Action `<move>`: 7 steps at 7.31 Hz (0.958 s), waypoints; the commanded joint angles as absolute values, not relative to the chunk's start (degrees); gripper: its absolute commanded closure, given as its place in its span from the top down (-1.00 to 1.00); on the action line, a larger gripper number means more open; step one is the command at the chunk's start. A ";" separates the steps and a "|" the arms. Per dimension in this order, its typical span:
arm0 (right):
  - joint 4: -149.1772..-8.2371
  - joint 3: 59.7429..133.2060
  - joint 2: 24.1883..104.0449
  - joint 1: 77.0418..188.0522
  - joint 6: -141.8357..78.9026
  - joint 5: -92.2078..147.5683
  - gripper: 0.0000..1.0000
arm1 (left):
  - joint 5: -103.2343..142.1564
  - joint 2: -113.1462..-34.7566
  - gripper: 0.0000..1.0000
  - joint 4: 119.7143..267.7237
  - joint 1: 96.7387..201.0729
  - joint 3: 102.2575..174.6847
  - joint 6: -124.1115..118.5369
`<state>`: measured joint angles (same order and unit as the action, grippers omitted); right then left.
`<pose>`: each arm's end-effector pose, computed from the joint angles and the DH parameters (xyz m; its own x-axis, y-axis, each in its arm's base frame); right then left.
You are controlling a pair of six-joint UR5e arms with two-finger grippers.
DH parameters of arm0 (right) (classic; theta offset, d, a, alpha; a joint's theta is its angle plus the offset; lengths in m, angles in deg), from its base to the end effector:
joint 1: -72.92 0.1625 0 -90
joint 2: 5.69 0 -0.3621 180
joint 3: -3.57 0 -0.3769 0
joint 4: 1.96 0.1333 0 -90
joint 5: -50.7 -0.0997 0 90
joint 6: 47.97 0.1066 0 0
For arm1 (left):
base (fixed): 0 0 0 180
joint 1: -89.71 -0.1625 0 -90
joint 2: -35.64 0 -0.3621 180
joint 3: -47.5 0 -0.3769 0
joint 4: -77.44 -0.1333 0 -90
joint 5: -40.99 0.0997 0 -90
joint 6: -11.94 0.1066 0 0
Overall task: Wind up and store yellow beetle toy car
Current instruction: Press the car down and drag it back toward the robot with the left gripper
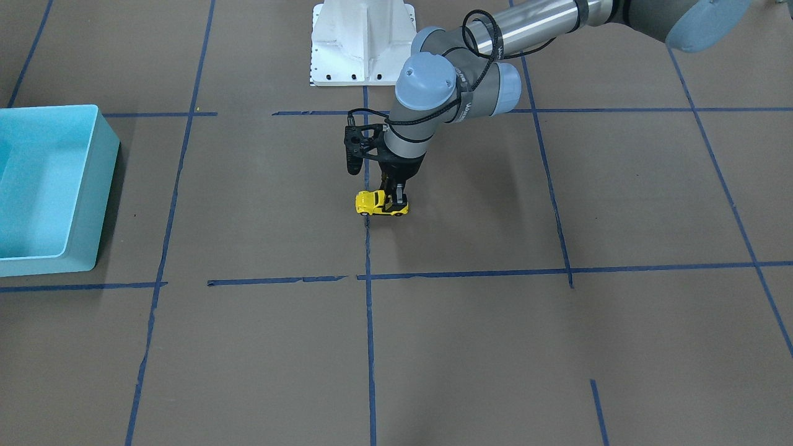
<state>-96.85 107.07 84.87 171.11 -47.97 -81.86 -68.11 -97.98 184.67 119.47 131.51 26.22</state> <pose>0.1280 -0.4600 0.5040 0.7426 0.0112 0.6697 -0.1411 0.9800 0.1400 0.5485 -0.4270 0.1710 0.1062 0.9942 0.0192 -0.5426 0.0418 0.8389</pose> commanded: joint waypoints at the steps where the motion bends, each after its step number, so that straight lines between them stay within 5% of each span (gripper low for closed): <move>1: -96.80 107.45 85.01 171.53 -47.97 -81.92 1.00 | -68.25 -96.64 -0.75 188.33 119.24 130.83 26.62; 7: -96.71 107.28 84.83 171.44 -47.97 -81.84 1.00 | -67.46 -96.37 -0.79 187.57 118.89 130.73 26.88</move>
